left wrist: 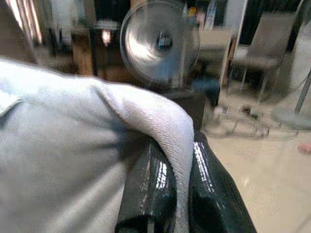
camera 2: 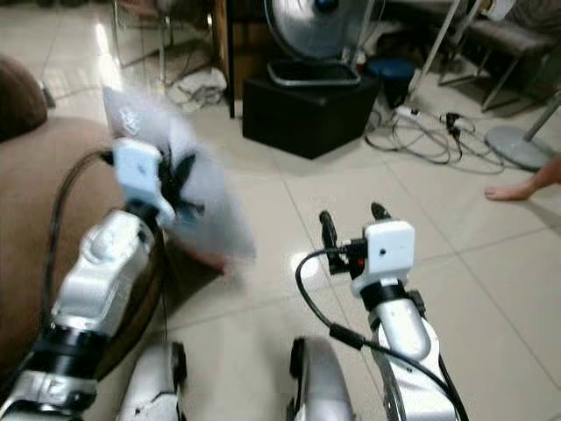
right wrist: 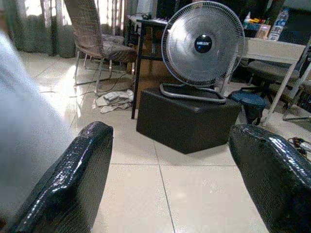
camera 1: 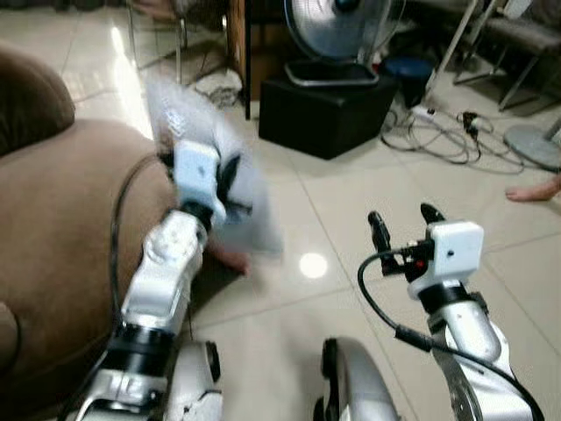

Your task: Move the pillow to the sofa from floor

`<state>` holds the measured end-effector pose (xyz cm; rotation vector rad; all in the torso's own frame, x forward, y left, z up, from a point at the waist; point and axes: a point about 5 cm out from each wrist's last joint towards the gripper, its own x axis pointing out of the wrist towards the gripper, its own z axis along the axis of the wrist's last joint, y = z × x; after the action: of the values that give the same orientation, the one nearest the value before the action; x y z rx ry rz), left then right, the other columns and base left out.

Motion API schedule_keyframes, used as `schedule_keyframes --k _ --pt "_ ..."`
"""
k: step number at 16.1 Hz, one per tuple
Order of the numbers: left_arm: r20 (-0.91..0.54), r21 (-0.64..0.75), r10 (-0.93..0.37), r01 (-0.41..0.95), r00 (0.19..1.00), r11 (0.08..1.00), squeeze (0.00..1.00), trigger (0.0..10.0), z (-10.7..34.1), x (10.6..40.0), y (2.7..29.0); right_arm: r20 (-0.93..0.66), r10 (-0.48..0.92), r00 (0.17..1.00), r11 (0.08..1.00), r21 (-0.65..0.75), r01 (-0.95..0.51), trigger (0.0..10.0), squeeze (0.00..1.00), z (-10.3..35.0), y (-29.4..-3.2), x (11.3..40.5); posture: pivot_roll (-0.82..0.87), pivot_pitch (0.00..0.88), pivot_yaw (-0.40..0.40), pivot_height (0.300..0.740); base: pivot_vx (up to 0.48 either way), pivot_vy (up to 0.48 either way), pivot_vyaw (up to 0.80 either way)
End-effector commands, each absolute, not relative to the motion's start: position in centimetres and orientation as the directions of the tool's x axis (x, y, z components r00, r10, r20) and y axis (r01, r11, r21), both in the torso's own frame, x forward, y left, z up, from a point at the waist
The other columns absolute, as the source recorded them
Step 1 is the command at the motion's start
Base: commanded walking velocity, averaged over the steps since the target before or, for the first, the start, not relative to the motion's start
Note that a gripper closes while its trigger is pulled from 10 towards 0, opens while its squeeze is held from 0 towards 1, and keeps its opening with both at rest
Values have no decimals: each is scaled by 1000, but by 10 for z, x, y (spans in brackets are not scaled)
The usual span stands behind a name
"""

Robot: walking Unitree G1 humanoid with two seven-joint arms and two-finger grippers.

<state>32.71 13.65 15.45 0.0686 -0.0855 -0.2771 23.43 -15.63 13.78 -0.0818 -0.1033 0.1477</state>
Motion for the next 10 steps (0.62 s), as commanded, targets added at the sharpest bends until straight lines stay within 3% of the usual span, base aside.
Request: schedule_keyframes --k 1,8,10 --pt "131 99 -290 279 948 955 0 10000 167 328 131 77 147 986 985 -99 -139 10000 0 136 -158 236 41 0 -71 665 0 0 0" --pt "82 117 -251 241 964 963 0 10000 144 310 138 61 156 986 985 -82 -151 10000 0 133 -153 236 38 0 -84 740 0 0 0" --pt "116 92 -251 241 961 966 0 10000 152 312 137 65 161 985 985 -79 -156 10000 0 135 -153 238 44 0 -91 740 0 0 0"
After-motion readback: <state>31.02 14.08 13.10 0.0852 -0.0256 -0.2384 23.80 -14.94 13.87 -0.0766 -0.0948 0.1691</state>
